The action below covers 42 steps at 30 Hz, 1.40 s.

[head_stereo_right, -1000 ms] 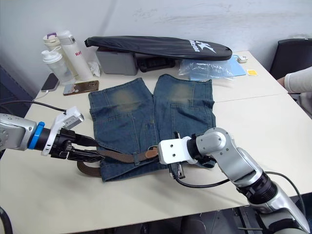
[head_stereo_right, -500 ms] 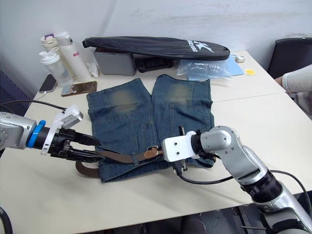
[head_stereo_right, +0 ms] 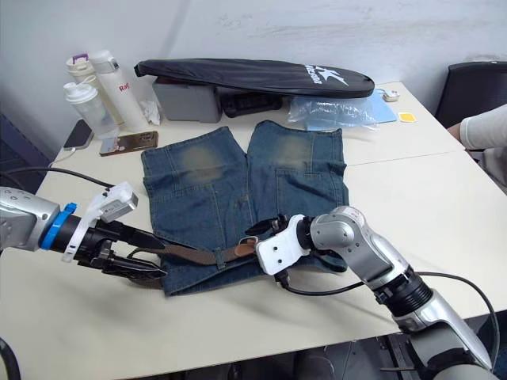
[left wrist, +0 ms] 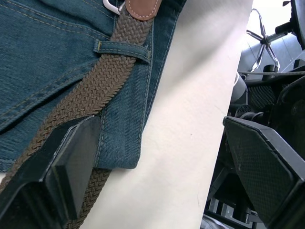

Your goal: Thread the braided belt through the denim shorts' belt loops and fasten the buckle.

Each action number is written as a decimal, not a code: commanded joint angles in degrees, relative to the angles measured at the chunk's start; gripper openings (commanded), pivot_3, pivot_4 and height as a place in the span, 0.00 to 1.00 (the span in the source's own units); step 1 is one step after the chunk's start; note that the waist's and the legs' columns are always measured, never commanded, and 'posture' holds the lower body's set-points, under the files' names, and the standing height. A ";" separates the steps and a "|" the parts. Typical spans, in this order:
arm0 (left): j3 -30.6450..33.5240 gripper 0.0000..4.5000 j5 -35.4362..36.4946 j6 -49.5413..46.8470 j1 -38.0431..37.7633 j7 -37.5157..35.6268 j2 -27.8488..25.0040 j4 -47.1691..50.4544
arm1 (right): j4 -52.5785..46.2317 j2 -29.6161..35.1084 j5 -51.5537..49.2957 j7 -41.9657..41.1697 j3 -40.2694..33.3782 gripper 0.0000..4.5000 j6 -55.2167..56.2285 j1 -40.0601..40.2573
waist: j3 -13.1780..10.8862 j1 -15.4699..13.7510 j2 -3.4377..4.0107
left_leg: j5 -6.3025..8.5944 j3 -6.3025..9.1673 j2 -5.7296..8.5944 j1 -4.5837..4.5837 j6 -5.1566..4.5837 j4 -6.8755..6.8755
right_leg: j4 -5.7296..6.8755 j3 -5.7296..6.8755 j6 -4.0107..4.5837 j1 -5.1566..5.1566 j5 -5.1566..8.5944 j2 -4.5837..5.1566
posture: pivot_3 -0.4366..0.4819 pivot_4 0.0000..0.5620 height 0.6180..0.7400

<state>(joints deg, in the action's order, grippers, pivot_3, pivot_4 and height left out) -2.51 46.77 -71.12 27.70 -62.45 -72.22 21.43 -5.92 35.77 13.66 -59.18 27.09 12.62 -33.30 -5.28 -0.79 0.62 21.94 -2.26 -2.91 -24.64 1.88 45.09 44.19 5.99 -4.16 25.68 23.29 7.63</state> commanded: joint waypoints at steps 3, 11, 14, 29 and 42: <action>3.25 1.00 0.09 0.75 -0.72 -0.58 -1.37 0.79 | 0.94 -1.72 1.15 0.85 -0.02 0.58 2.76 -1.38 | 0.10 0.31 0.01 | -0.03 0.01 0.03 -0.46 -0.07 0.22 | 0.41 -0.06 0.06 0.24 0.02 0.04 | 0.48 0.27 0.03; 2.96 1.00 -1.40 1.17 -1.15 0.01 -1.33 -0.85 | -0.89 -2.81 -0.55 -0.80 -0.39 0.19 2.48 -0.61 | 0.39 0.84 -0.31 | -0.12 0.03 0.04 -0.89 -1.34 1.17 | 1.60 -0.28 1.09 0.73 0.52 0.31 | 0.48 0.27 0.03; 2.88 1.00 -1.87 1.20 -1.10 0.40 -1.09 -1.79 | -2.00 -2.52 -1.41 -1.61 -0.71 0.02 2.30 -0.35 | 0.40 0.84 -0.32 | -0.03 0.03 0.03 -0.90 -2.03 1.12 | 1.73 -0.17 1.24 0.81 0.60 0.69 | 0.48 0.27 0.03; 1.74 1.00 -5.43 3.02 1.19 1.78 0.76 -5.82 | -4.12 -2.24 -5.42 -3.93 -2.34 0.02 -2.39 -0.40 | 0.51 0.83 -0.26 | 0.07 0.05 0.07 -1.01 -2.23 1.08 | 1.81 0.00 1.24 0.84 0.60 0.83 | 0.48 0.27 0.03; 1.10 1.00 -5.53 2.08 2.17 1.56 1.42 -5.24 | -8.44 -1.88 -4.06 -3.67 -0.88 0.65 -3.12 1.27 | 0.55 0.83 -0.21 | 0.07 0.07 0.08 -1.02 -2.22 1.04 | 1.78 0.00 1.23 0.80 0.60 0.85 | 0.48 0.27 0.03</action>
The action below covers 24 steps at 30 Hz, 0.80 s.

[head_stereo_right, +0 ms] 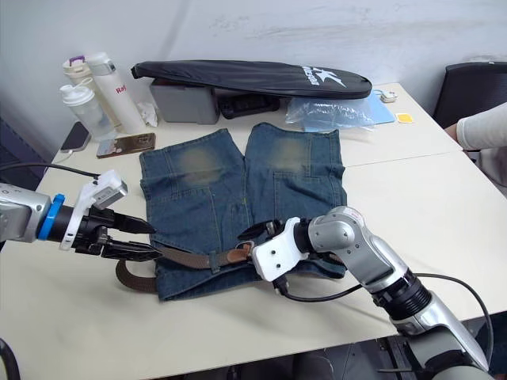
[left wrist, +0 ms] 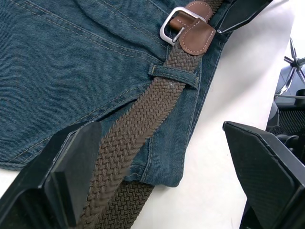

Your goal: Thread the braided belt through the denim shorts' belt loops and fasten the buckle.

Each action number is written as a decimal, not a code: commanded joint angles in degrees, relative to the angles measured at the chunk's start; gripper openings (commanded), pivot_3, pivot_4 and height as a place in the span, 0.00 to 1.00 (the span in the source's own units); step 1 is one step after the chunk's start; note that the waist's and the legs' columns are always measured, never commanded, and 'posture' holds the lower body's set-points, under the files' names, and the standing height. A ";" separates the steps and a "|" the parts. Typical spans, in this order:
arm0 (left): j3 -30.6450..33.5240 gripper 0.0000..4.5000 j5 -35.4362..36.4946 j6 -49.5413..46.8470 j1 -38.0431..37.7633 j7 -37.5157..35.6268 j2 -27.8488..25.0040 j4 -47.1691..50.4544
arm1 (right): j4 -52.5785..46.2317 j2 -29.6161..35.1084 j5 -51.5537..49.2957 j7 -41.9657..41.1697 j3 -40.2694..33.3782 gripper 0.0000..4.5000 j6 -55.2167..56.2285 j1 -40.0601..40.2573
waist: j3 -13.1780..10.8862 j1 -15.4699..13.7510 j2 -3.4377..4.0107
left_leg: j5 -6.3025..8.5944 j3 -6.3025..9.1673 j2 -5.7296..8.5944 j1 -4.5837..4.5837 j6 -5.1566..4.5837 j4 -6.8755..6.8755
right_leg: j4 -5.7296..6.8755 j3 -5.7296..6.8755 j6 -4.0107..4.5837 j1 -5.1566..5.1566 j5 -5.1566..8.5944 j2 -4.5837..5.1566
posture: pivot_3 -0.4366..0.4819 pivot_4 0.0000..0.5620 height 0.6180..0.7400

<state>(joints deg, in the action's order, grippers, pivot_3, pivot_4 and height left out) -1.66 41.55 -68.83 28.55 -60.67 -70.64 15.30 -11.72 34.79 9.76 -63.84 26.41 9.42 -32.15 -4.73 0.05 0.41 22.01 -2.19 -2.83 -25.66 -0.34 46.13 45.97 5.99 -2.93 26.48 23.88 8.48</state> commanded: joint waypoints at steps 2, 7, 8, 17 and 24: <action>0.01 1.00 -0.31 -0.43 1.66 -0.22 -0.09 0.87 | -2.61 -1.30 0.56 1.49 0.02 0.65 -0.20 0.26 | 0.00 0.00 0.00 | 0.00 0.01 0.00 0.01 0.00 0.00 | 0.00 0.00 0.00 0.00 0.00 0.00 | 0.48 0.27 0.03; -0.73 1.00 -0.33 -0.83 2.83 -0.71 -0.33 0.60 | -1.75 -2.05 2.57 2.55 0.60 0.65 0.10 0.26 | 0.00 -0.02 0.00 | 0.00 0.00 0.00 0.00 0.00 -0.01 | 0.00 0.01 0.00 0.00 0.00 0.00 | 0.48 0.27 0.03; -0.88 1.00 -0.39 -0.81 3.03 -0.79 -0.40 0.52 | -1.36 -2.27 2.92 2.74 0.80 0.65 0.28 0.26 | 0.00 -0.01 0.00 | 0.00 0.00 0.00 -0.01 0.01 -0.02 | 0.00 0.00 0.00 0.00 0.00 -0.01 | 0.48 0.27 0.03; -0.99 1.00 -0.42 -1.21 3.56 -1.04 -0.75 0.75 | 0.23 -2.82 3.89 3.10 1.57 0.65 1.10 0.28 | 0.01 0.01 0.01 | 0.00 -0.01 0.02 -0.02 0.01 -0.01 | 0.00 -0.01 0.00 -0.02 0.00 0.01 | 0.48 0.27 0.03; -0.90 1.00 -0.45 -1.29 3.36 -1.07 -0.81 0.95 | 0.62 -3.08 4.17 3.47 2.23 0.46 1.27 0.14 | 0.01 0.01 0.01 | 0.00 0.01 0.01 -0.02 0.01 -0.02 | 0.00 0.00 0.00 -0.01 0.00 0.00 | 0.48 0.27 0.03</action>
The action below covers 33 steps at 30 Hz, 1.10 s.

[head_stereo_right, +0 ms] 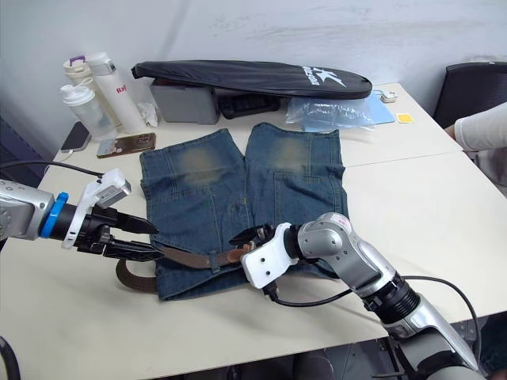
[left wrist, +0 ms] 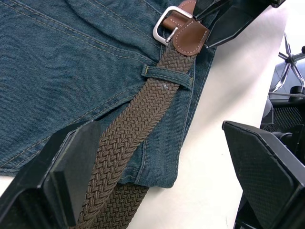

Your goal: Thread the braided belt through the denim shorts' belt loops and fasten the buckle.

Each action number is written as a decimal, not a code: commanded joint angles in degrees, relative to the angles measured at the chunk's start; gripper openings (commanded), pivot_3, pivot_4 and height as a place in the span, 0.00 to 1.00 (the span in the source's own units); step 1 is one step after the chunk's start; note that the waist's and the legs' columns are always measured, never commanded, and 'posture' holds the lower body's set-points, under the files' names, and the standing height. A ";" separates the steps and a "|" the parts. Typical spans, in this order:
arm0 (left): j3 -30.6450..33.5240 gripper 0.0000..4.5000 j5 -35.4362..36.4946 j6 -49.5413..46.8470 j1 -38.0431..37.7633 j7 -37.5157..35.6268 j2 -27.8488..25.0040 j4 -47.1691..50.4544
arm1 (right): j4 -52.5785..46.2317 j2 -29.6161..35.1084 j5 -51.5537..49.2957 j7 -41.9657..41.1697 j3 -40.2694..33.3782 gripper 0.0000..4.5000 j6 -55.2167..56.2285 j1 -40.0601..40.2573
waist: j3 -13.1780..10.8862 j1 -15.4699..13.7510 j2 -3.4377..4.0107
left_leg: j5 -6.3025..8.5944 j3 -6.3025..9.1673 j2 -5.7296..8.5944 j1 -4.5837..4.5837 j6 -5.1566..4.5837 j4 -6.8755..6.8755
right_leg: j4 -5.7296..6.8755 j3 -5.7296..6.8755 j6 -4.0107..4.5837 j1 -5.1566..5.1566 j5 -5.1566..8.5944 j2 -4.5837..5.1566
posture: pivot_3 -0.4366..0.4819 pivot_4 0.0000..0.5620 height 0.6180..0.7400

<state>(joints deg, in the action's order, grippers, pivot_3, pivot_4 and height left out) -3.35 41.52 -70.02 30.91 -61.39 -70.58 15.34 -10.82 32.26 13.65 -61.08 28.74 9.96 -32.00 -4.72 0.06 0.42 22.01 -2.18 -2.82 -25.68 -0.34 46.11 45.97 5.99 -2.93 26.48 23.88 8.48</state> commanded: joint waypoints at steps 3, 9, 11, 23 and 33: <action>0.83 1.00 -0.40 -0.09 1.07 -0.29 -0.73 0.87 | -0.19 -0.59 0.51 0.86 0.03 0.15 0.65 -0.05 | 0.00 -0.01 0.00 | 0.00 0.00 0.00 -0.01 0.00 0.00 | 0.00 0.00 0.00 0.00 0.00 0.00 | 0.48 0.27 0.03; 0.66 1.00 -0.61 0.23 1.29 -0.23 -0.39 0.54 | 0.49 -0.62 1.43 1.19 -0.03 0.01 0.77 -0.22 | 0.00 -0.01 0.00 | 0.00 0.00 0.01 -0.01 0.00 0.00 | 0.00 -0.01 0.00 -0.01 0.00 0.00 | 0.48 0.27 0.03; 0.68 1.00 -0.64 0.29 1.26 -0.22 -0.32 0.55 | 0.52 -0.65 1.19 1.21 -0.22 0.01 0.64 -0.15 | 0.00 0.00 0.00 | 0.00 -0.01 0.00 -0.01 0.00 0.00 | 0.00 -0.01 0.00 -0.01 0.00 0.00 | 0.48 0.27 0.03; 0.37 1.00 -0.89 0.48 1.18 -0.40 -0.07 0.36 | -3.31 0.17 0.30 -0.21 -0.37 0.40 -1.98 0.39 | 0.01 -0.02 0.00 | 0.00 0.00 0.01 0.00 0.00 0.00 | 0.00 -0.01 0.00 -0.02 0.00 0.01 | 0.48 0.27 0.03; -1.02 1.00 -1.48 0.24 2.59 -1.35 -0.45 -0.12 | -3.00 0.47 2.17 0.14 0.09 0.40 -1.79 0.96 | 0.01 -0.01 -0.01 | 0.00 -0.01 0.01 -0.03 0.00 0.00 | -0.01 0.00 0.00 -0.01 0.00 0.00 | 0.48 0.27 0.03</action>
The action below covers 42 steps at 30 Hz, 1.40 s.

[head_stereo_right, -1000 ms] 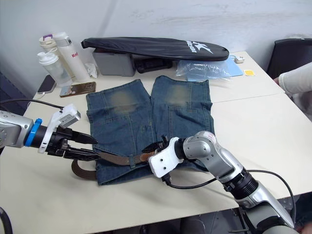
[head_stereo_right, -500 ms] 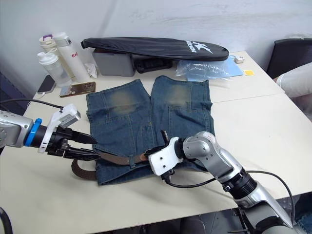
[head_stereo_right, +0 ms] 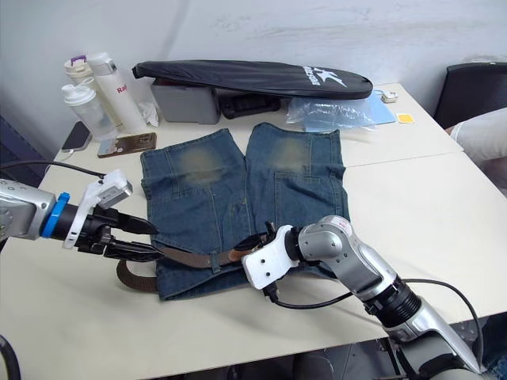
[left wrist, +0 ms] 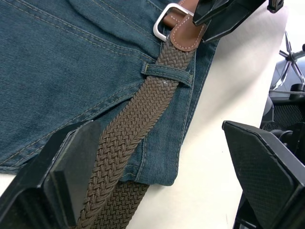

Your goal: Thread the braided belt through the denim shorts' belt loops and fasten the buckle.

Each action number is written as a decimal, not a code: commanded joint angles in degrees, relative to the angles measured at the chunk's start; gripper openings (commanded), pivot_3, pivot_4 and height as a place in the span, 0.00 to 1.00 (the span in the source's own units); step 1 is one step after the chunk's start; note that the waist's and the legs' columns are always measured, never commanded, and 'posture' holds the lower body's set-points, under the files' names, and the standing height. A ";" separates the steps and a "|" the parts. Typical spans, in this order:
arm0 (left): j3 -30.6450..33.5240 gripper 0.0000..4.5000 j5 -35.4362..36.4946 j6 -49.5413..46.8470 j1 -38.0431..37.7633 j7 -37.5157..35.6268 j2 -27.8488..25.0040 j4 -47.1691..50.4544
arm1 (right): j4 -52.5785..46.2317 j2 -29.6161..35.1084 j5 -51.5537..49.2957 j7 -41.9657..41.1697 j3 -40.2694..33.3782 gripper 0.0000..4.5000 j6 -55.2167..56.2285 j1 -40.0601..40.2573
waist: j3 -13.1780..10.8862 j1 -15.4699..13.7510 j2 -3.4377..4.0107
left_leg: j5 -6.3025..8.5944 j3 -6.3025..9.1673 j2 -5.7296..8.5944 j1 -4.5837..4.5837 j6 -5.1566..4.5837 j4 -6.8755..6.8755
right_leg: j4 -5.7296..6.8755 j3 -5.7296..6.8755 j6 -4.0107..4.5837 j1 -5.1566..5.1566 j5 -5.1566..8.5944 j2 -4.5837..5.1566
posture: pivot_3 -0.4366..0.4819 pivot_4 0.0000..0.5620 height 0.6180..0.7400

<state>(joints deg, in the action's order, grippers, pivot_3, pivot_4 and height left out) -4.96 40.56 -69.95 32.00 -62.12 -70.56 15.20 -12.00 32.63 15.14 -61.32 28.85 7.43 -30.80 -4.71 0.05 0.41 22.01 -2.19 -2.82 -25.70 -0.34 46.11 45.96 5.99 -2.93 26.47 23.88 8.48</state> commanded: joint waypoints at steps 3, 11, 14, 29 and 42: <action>0.34 1.00 -0.59 -0.01 1.94 -0.60 -0.21 -0.05 | -1.25 -0.10 0.93 0.39 -0.02 0.40 1.06 -0.35 | 0.00 0.00 0.00 | 0.00 0.00 0.00 0.01 0.00 0.00 | 0.00 0.00 0.00 0.00 0.00 0.00 | 0.48 0.27 0.03; 0.48 1.00 -0.68 0.28 1.76 -0.42 -0.15 0.09 | -0.34 -0.58 1.34 0.57 -0.09 0.21 1.10 -0.40 | 0.00 0.00 0.00 | 0.00 0.00 0.00 0.01 0.00 0.01 | 0.00 0.00 0.00 0.00 0.00 0.00 | 0.48 0.27 0.03; 0.58 1.00 -0.73 0.41 1.58 -0.35 -0.15 0.13 | -0.14 -0.70 1.37 0.58 -0.04 0.01 1.18 -0.38 | 0.00 0.00 0.00 | 0.00 0.00 0.00 0.01 0.00 0.00 | 0.00 0.00 0.00 0.00 0.00 0.00 | 0.48 0.27 0.03; 0.66 1.00 -4.41 3.15 5.06 3.59 4.42 -6.47 | -5.22 2.12 -7.83 -4.45 -5.49 0.01 -3.16 -3.96 | 0.01 -0.07 -0.01 | 0.00 0.01 0.00 -0.06 0.00 0.01 | 0.01 0.07 -0.04 0.01 -0.02 -0.03 | 0.48 0.27 0.03; -16.83 0.06 -18.72 14.25 14.54 0.67 18.75 -16.55 | -4.87 2.22 -5.64 -3.15 -4.49 0.00 -2.47 -3.42 | 0.27 -0.09 0.33 | -0.13 -0.06 0.07 -0.35 0.10 0.01 | 0.04 0.24 -0.40 0.07 -0.24 -0.07 | 0.48 0.27 0.03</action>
<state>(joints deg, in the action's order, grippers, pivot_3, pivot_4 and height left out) -19.67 24.20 -58.04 45.37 -58.62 -51.45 -1.51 -15.34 35.18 9.73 -65.39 24.57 3.92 -34.07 -4.45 -0.04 0.74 21.86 -2.26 -2.71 -26.18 -0.20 46.12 46.00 6.22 -3.34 26.51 23.64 8.44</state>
